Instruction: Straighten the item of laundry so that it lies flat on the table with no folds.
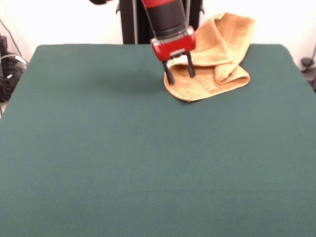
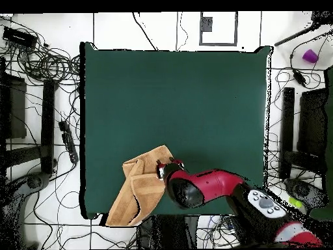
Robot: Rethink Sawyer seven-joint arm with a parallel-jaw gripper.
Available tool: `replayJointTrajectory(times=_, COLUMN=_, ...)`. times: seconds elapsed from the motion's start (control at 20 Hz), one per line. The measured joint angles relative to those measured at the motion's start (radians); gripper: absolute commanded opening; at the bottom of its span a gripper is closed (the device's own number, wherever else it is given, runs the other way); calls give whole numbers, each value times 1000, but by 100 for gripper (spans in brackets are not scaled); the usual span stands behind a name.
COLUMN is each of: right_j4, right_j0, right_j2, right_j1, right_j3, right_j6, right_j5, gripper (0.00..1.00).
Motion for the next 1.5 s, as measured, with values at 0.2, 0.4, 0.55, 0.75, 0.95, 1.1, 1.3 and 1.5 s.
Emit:
replayJointTrajectory(times=0.2, right_j4=-6, right_j0=87, right_j2=-48, right_j1=20, right_j3=-56, right_j6=0, right_j5=0, gripper=100)
replayJointTrajectory(times=0.4, right_j4=-6, right_j0=123, right_j2=-74, right_j1=9, right_j3=-62, right_j6=0, right_j5=0, gripper=100)
replayJointTrajectory(times=0.55, right_j4=-5, right_j0=132, right_j2=-82, right_j1=9, right_j3=-64, right_j6=0, right_j5=-1, gripper=100)
replayJointTrajectory(times=0.75, right_j4=-5, right_j0=151, right_j2=-98, right_j1=6, right_j3=-68, right_j6=0, right_j5=-7, gripper=100)
replayJointTrajectory(times=0.95, right_j4=-6, right_j0=164, right_j2=-111, right_j1=6, right_j3=-70, right_j6=0, right_j5=-16, gripper=100)
replayJointTrajectory(times=1.1, right_j4=-5, right_j0=176, right_j2=-121, right_j1=5, right_j3=-72, right_j6=0, right_j5=-22, gripper=100)
replayJointTrajectory(times=1.3, right_j4=-5, right_j0=186, right_j2=-129, right_j1=3, right_j3=-76, right_j6=0, right_j5=-21, gripper=100)
replayJointTrajectory(times=1.5, right_j4=-6, right_j0=165, right_j2=-112, right_j1=4, right_j3=-75, right_j6=0, right_j5=-10, gripper=100)
